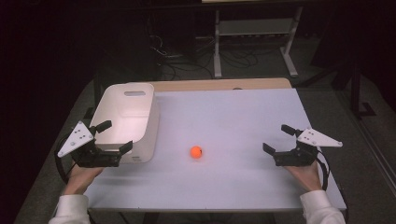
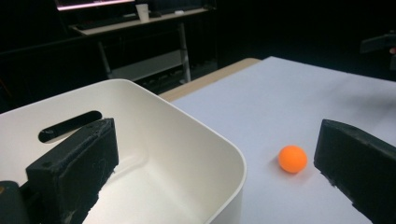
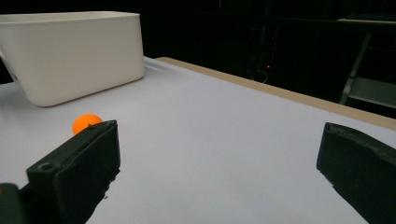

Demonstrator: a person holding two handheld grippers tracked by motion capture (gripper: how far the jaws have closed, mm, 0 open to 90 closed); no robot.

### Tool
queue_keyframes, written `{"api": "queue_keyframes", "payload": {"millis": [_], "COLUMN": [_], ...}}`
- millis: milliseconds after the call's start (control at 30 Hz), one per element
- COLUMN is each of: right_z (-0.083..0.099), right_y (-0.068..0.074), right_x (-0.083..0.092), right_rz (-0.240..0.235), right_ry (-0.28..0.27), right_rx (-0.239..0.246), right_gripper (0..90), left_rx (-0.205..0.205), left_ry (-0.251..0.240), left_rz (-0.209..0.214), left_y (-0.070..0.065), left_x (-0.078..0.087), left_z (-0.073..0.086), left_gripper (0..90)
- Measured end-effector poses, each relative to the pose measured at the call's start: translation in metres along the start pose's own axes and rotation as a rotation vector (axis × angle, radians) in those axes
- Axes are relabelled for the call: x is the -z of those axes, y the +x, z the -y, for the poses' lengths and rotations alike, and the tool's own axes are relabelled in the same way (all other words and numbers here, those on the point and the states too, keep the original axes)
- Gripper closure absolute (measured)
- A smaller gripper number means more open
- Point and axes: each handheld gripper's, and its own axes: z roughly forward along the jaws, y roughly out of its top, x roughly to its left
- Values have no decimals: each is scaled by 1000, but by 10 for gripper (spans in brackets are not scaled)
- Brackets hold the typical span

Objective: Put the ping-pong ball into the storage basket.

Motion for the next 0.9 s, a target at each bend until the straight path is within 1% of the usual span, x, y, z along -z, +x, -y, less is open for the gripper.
{"api": "queue_keyframes", "payload": {"millis": [33, 67, 100, 133, 167, 267, 333, 367, 400, 433, 467, 500, 533, 633, 667, 700, 733, 800, 833, 900], "right_z": [0, 0, 0, 0, 0, 1, 1, 1, 1, 1, 1, 1, 1, 1, 1, 1, 1, 2, 2, 2], "right_y": [0, 0, 1, 1, 0, 0, 1, 1, 1, 1, 1, 1, 1, 1, 1, 1, 1, 1, 2, 1], "right_x": [0, 0, 0, 0, -1, -1, -1, -1, -1, -1, -1, -2, -2, -2, -2, -2, -2, -2, -1, -2], "right_rz": [-1, -3, -5, -5, -2, -3, -5, -5, -5, -5, -6, -6, -7, -7, -8, -8, -8, -11, -13, -14], "right_ry": [3, 9, 12, 12, 10, 10, 10, 11, 12, 14, 16, 16, 17, 17, 17, 17, 16, 16, 25, 18], "right_rx": [1, -7, -13, -13, 0, -1, -4, -4, -2, -2, -1, 0, 1, 3, 3, 3, 4, 2, -9, -5], "right_gripper": [0, 0, 0, 0, 0, 0, 0, 0, 0, 0, 0, 0, 0, 0, 0, 0, 0, 0, 0, 0], "left_rx": [-3, -12, -12, -16, -18, -17, -36, -35, -48, -37, -48, -46, -61, -53, -68, -68, -77, -75, -77, -80], "left_ry": [9, 11, 11, 19, 28, 39, 49, 58, 66, 70, 76, 80, 89, 96, 106, 106, 111, 121, 132, 141], "left_rz": [5, 11, 11, 17, 23, 29, 44, 51, 56, 60, 65, 66, 72, 81, 96, 96, 105, 116, 121, 127], "left_y": [0, 0, 0, 0, -1, -2, -2, -3, -3, -5, -5, -5, -5, -6, -6, -6, -7, -8, -8, -7], "left_x": [-1, -2, -2, -3, -5, -6, -7, -9, -9, -11, -12, -13, -14, -16, -18, -18, -20, -22, -24, -25], "left_z": [-1, -2, -2, -3, -4, -6, -8, -10, -12, -13, -14, -15, -17, -18, -20, -20, -21, -22, -23, -25], "left_gripper": [0, 0, 0, 0, 0, 0, 0, 0, 0, 0, 0, 0, 0, 0, 0, 0, 0, 0, 0, 0]}}
